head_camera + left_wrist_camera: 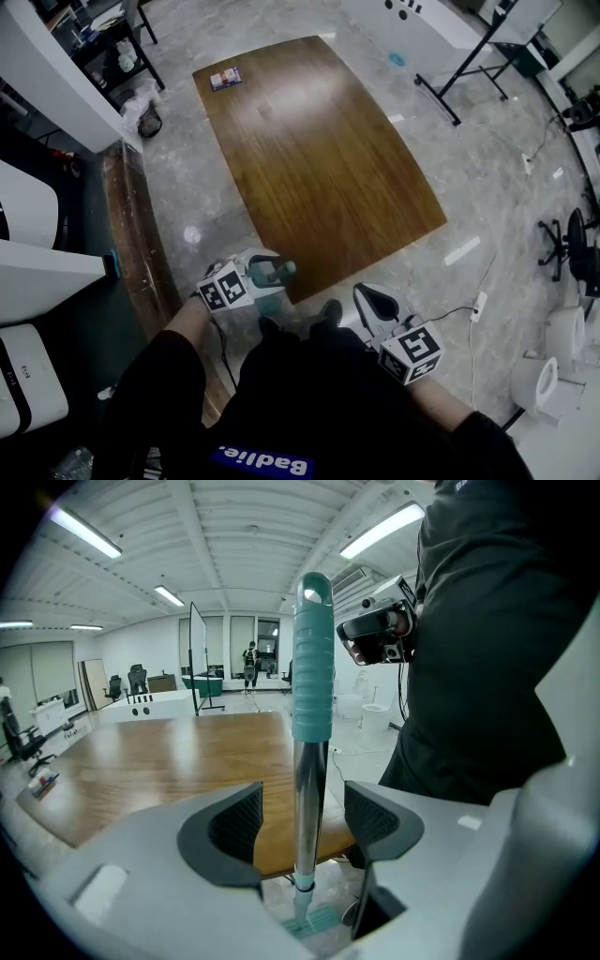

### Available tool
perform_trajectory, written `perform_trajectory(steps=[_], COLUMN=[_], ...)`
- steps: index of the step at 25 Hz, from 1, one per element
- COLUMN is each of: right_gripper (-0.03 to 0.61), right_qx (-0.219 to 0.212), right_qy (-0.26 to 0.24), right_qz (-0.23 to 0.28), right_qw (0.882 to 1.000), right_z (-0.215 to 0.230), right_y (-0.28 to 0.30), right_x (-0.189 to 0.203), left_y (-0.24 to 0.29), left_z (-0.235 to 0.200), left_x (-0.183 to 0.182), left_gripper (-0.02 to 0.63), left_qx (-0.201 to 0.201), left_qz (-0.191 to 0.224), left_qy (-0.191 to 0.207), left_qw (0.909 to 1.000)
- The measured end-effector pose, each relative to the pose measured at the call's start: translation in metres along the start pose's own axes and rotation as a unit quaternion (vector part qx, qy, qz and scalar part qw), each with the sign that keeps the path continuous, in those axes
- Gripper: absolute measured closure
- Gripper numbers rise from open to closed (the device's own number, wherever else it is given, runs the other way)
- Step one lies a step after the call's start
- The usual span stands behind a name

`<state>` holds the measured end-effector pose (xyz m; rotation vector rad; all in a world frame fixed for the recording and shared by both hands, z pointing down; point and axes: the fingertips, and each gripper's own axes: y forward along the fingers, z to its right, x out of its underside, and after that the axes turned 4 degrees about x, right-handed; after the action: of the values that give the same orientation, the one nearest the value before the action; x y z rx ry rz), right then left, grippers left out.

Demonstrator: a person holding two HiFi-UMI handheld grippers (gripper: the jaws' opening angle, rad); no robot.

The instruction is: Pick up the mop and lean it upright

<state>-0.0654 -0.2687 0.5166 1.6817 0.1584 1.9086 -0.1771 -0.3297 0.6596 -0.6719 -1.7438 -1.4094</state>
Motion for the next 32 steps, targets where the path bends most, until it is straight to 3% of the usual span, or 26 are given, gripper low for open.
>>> perform_trajectory(steps=[3,8,17,24,26,28,31,32], right_gripper=[0.572,0.572,0.572,0.572,0.572,0.572,0.573,0.573], right_qx=[-0.004,-0.018,-0.038,-0.105,-0.136,-0.169,-0.211,-0.222], right_qy=[0.0,-0.016,-0.034,-0.069,-0.082,-0.089,-0.074,-0.066], right_qz=[0.001,-0.007,-0.031,-0.022,-0.015,-0.011,-0.008,-0.008], right_qw=[1.0,1.0,0.998,0.992,0.987,0.982,0.975,0.973], right_z=[-0.004,-0.028,-0.066,-0.084,-0.087,-0.084,-0.07,-0.064], right_y=[0.002,0.004,0.007,0.012,0.009,0.002,-0.012,-0.015], right_x=[0.0,0.002,0.022,0.013,0.013,0.014,0.017,0.021], left_y=[-0.009,-0.049,-0.119,-0.138,-0.144,-0.15,-0.159,-0.16], left_z=[-0.001,0.004,0.016,0.037,0.047,0.058,0.075,0.081], left_x=[0.004,0.006,0.006,-0.024,-0.039,-0.054,-0.077,-0.083], left_gripper=[0.296,0.306,0.337,0.354,0.369,0.411,0.593,0.594], left_qx=[-0.025,-0.092,-0.22,-0.288,-0.318,-0.364,-0.447,-0.467], left_qz=[0.007,0.05,0.127,0.139,0.145,0.149,0.155,0.159], left_qy=[-0.009,-0.039,-0.065,-0.057,-0.058,-0.061,-0.083,-0.096], left_qw=[0.9996,0.9937,0.9649,0.9459,0.9352,0.9173,0.8772,0.8645])
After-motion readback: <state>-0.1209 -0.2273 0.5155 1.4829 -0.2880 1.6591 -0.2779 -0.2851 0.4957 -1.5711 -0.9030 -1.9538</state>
